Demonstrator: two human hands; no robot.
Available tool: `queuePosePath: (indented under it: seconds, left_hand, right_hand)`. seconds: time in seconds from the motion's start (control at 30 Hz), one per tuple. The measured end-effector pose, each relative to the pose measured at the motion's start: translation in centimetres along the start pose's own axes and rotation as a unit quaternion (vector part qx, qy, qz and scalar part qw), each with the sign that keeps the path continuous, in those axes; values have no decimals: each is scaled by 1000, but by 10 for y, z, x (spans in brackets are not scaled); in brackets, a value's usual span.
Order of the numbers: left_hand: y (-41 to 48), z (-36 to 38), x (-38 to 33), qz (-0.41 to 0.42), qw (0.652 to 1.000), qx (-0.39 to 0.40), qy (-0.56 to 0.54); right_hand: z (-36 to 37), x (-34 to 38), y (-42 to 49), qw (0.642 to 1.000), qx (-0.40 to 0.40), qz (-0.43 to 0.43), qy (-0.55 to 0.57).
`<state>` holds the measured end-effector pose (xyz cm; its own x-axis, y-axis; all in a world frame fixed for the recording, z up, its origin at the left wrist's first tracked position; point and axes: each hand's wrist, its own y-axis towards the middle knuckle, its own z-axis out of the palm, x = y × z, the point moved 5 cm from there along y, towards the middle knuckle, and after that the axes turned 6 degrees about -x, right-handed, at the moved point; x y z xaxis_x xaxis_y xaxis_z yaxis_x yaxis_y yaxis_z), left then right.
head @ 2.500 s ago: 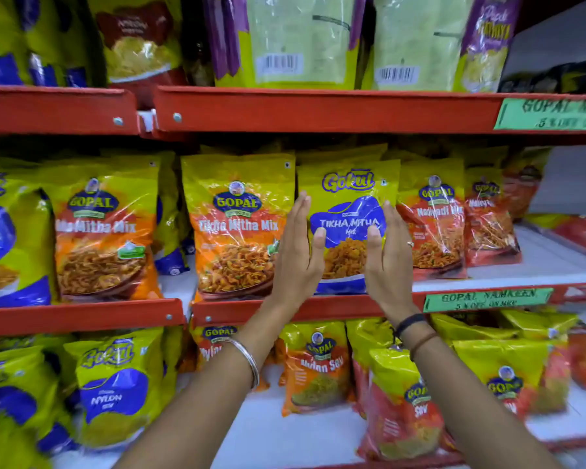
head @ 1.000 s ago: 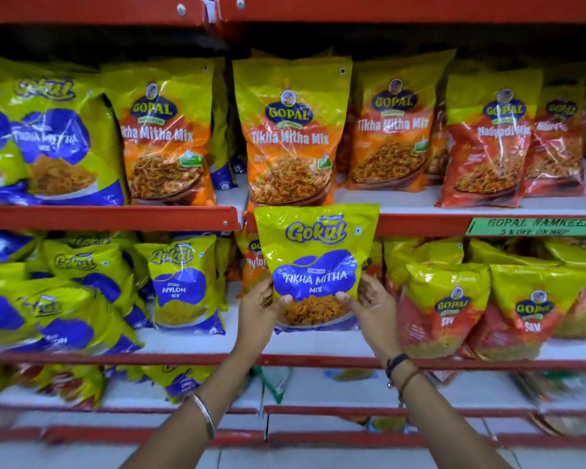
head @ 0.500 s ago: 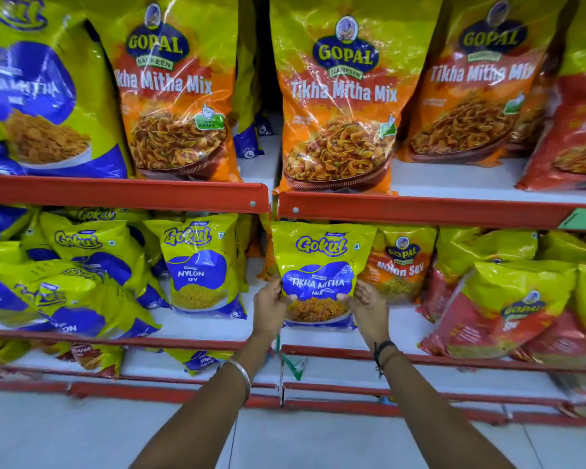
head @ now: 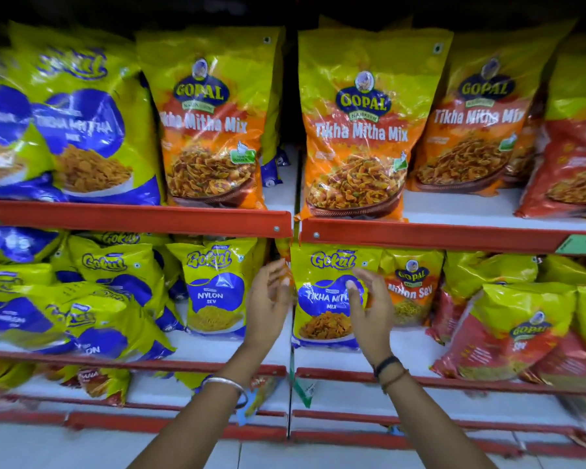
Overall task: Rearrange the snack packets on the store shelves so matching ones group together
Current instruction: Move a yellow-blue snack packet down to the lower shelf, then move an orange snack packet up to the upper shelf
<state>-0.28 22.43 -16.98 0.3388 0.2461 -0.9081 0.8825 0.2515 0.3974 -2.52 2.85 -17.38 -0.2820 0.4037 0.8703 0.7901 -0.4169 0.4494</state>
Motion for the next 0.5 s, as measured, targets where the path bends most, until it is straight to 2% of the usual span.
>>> queuePosePath:
  seconds: [0.13, 0.2, 0.27, 0.33, 0.4, 0.5]
  left_hand:
    - [53, -54, -74, 143, 985, -92, 8]
    - [88, -83, -96, 166, 975, -147, 1]
    - [124, -106, -105, 174, 970, -165, 40]
    - [156, -121, -101, 157, 974, -136, 86]
    - [178, -129, -93, 100, 988, -75, 87]
    - [197, -132, -81, 29, 996, 13, 84]
  right_hand:
    - [22, 96, 33, 991, 4, -106, 77]
    - [40, 135, 53, 985, 9, -144, 99]
    - [67, 163, 74, 984, 32, -146, 99]
    - [100, 178, 94, 986, 96, -115, 75]
    - [129, 187, 108, 984, 159, -71, 31]
    - [152, 189, 116, 980, 195, -28, -9]
